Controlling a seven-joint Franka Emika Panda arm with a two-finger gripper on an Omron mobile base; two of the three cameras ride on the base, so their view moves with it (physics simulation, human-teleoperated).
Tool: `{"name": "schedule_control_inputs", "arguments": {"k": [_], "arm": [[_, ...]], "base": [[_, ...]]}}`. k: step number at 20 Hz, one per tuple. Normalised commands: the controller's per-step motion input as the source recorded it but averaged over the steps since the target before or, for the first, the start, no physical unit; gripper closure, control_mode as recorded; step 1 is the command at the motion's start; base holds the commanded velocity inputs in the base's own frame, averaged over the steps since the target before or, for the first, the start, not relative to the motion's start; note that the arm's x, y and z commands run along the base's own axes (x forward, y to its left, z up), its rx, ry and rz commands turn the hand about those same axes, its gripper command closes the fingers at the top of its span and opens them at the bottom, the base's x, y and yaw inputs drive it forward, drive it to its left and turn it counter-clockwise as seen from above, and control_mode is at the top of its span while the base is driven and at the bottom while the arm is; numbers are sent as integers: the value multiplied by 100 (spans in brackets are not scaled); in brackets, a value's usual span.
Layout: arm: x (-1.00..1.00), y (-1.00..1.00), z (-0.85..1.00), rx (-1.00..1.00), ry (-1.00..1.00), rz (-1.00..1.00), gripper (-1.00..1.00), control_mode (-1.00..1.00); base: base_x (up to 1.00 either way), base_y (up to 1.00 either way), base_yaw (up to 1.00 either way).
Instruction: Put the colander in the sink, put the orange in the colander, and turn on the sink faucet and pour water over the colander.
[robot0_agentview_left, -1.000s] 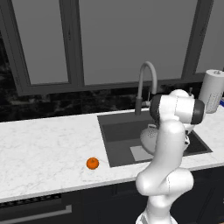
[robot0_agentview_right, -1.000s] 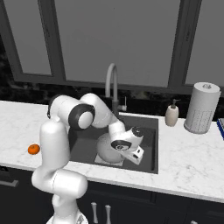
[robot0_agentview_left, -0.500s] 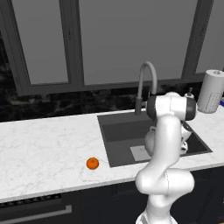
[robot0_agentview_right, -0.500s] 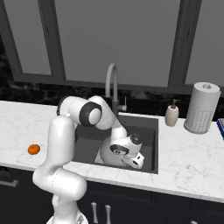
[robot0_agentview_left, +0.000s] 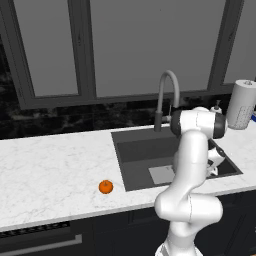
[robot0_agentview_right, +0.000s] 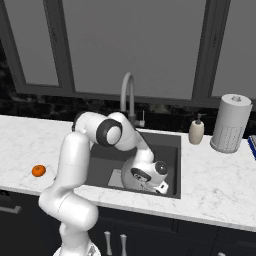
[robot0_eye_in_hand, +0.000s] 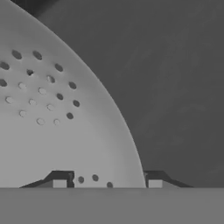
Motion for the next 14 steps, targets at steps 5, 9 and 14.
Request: {"name": "schedule_control_inputs", "arguments": {"k": [5,9,14], "arm": [[0,-1,38,8,-23,0,-100,-100],[0,-9,67,9,-18,0,-100,-100],[-4,-27,87,11,-19,0,-100,-100]], "base": [[0,0,0],[0,0,0],[0,0,0]]}}
